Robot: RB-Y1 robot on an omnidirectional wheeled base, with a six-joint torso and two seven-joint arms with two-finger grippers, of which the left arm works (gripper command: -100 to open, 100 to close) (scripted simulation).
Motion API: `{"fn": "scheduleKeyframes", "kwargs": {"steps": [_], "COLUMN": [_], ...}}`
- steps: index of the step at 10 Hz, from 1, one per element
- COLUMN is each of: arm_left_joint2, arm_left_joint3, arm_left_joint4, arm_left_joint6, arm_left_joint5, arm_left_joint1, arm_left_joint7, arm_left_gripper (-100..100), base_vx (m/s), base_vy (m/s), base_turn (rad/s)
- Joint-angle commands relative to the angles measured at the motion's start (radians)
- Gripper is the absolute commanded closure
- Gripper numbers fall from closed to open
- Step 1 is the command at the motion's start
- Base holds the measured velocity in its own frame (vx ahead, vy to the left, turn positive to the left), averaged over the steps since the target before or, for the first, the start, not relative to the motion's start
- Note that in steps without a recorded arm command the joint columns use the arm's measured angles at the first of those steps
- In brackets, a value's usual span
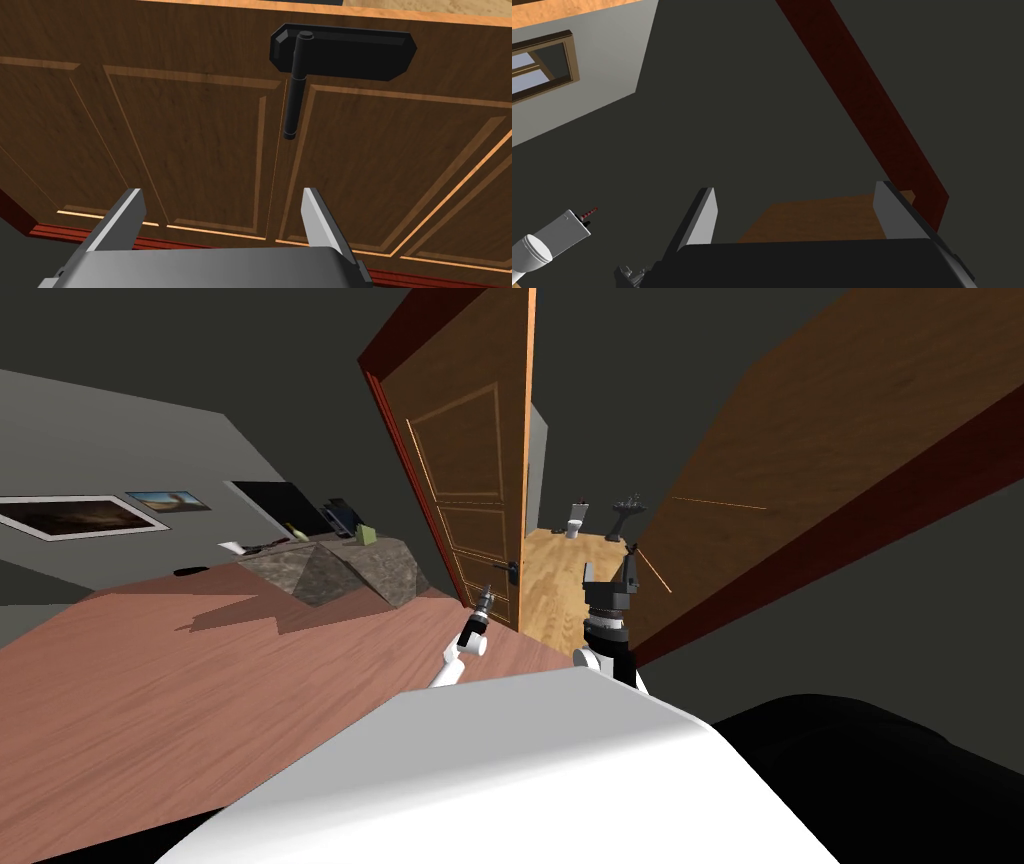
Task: Push the door open
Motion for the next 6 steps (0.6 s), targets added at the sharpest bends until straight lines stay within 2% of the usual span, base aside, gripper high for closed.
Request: {"fn": "scheduleKeyframes", "kwargs": {"steps": [1,6], "arm_left_joint2": [-0.006,-0.026], "arm_left_joint3": [-0.014,-0.052], "arm_left_joint4": [0.03,0.133], "arm_left_joint6": [0.007,0.01], "arm_left_joint5": [0.006,0.021], "arm_left_joint1": [-0.02,-0.085], "arm_left_joint7": [-0.004,-0.011], "arm_left_gripper": [-100,-100], "base_vx": [0.11,0.088], "base_vy": [0.11,0.096], "base_turn": [-0.099,-0.075]}}
